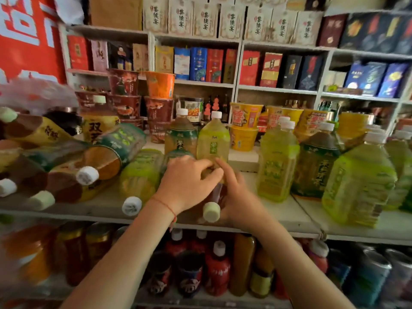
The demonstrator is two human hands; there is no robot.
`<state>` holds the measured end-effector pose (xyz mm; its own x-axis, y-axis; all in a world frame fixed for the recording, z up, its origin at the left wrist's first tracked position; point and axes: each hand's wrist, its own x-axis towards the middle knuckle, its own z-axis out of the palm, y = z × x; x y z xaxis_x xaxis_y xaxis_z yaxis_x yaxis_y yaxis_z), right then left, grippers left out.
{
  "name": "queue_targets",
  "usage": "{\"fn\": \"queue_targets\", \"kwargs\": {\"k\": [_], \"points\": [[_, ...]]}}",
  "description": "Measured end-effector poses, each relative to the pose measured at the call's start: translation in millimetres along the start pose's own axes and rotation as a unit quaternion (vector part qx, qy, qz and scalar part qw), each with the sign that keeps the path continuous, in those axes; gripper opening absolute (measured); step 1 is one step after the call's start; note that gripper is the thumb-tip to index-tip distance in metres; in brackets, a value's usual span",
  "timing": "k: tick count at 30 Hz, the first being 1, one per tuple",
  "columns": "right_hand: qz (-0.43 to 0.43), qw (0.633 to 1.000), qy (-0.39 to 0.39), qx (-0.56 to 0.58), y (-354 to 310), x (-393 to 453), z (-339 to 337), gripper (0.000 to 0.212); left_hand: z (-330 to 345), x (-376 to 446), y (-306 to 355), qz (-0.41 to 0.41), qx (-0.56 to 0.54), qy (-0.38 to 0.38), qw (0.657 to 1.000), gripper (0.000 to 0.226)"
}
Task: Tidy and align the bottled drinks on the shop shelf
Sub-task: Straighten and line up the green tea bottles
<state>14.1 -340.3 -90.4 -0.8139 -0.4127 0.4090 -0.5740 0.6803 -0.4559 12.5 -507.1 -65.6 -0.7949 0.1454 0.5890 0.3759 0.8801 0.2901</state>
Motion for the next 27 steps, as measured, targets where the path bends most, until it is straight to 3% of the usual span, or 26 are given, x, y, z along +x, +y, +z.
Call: {"fn": "queue_targets", "kwargs": {"k": [7,12,14,17,21,25,27], "points": [[-0.029,0.996,0.082,-0.003,-1,-8,0,0.131,-7,1,7,0.048,-0.056,-0.040,0.996,0.075],[-0.073,0.989,0.126,-0.012,-4,-5,-13,0.119,-13,-2,23,0.027,-0.197,-0.069,0.978,0.069],[-0.088,0.988,0.128,0.002,-7,-3,-24,0.110,-15,-1,31,-0.023,-0.323,-0.082,0.943,0.065],[-0.093,0.982,0.159,0.043,-8,3,-42,0.093,-9,9,35,-0.054,-0.436,-0.075,0.895,0.084],[-0.097,0.971,0.207,0.074,0,14,-66,0.065,-2,23,44,-0.062,-0.467,-0.066,0.880,0.103],[-0.057,0.957,0.258,0.116,0,29,-73,0.025,5,30,53,-0.081,-0.454,-0.043,0.886,0.092],[-0.027,0.941,0.309,0.136,-1,41,-80,0.021,6,34,59,-0.079,-0.424,-0.049,0.901,0.087]]}}
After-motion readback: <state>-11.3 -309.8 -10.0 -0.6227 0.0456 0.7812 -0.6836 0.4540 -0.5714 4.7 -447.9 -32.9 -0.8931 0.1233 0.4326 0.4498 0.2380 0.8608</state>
